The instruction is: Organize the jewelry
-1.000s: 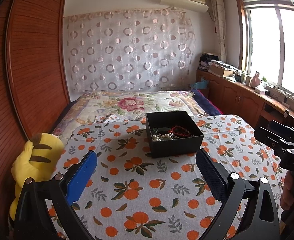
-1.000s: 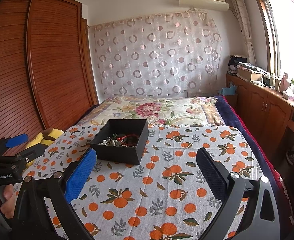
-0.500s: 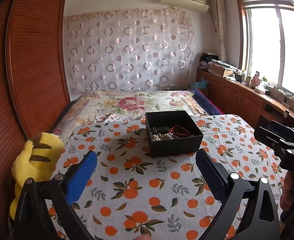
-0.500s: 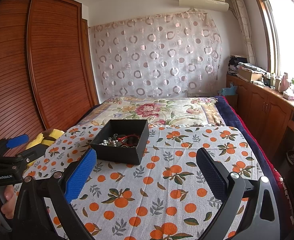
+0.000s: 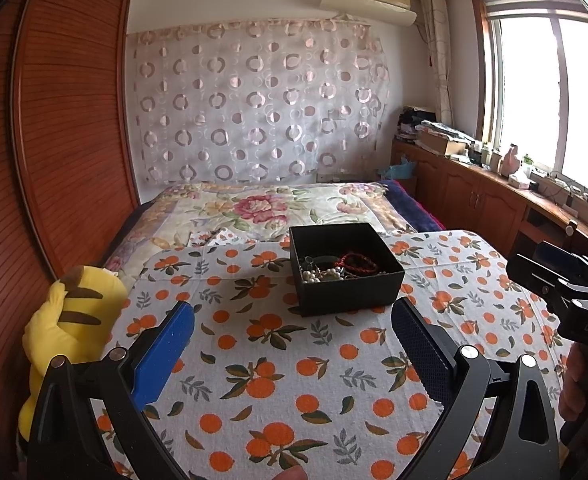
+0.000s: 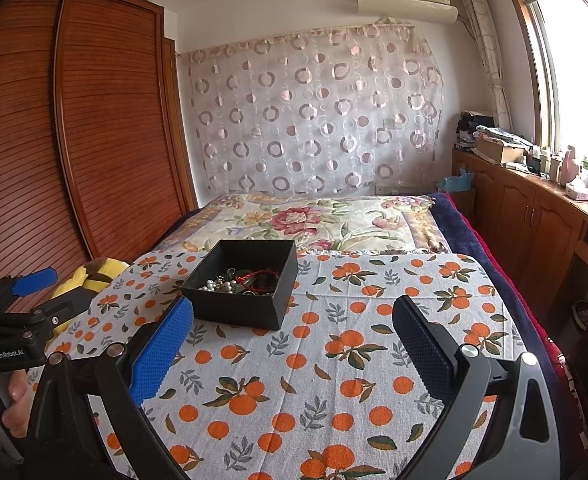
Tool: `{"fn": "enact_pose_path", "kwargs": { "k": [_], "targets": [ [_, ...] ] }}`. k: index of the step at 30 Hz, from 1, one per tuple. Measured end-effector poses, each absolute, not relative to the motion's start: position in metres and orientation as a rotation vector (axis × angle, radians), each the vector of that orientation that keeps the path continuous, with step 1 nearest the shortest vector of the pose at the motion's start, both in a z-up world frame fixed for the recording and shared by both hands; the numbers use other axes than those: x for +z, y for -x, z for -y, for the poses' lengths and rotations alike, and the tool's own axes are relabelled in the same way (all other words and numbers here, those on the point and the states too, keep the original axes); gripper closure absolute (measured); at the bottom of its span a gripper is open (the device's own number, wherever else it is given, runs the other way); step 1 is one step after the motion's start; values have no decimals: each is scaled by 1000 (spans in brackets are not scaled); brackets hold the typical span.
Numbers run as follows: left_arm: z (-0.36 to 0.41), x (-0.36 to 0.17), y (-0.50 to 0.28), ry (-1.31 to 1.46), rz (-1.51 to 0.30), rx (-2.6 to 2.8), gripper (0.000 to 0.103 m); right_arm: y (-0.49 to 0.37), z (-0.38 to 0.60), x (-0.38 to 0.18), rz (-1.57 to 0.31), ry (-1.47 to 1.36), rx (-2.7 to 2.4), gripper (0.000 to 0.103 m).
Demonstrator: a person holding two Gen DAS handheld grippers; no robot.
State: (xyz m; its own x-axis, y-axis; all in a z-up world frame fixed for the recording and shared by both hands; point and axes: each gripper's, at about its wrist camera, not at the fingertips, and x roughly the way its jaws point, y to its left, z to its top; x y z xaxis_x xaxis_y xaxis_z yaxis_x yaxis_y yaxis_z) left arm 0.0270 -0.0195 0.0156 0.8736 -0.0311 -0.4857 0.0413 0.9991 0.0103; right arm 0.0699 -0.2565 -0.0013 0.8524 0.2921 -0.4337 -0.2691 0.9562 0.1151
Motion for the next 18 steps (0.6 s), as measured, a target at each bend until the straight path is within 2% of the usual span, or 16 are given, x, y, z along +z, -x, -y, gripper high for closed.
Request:
{"fn": "enact_pose_path", "kwargs": {
  "k": [18],
  "targets": [
    [22, 24, -27, -25, -499, -46, 8, -67, 255, 3, -459, -49, 296, 2]
  ]
}}
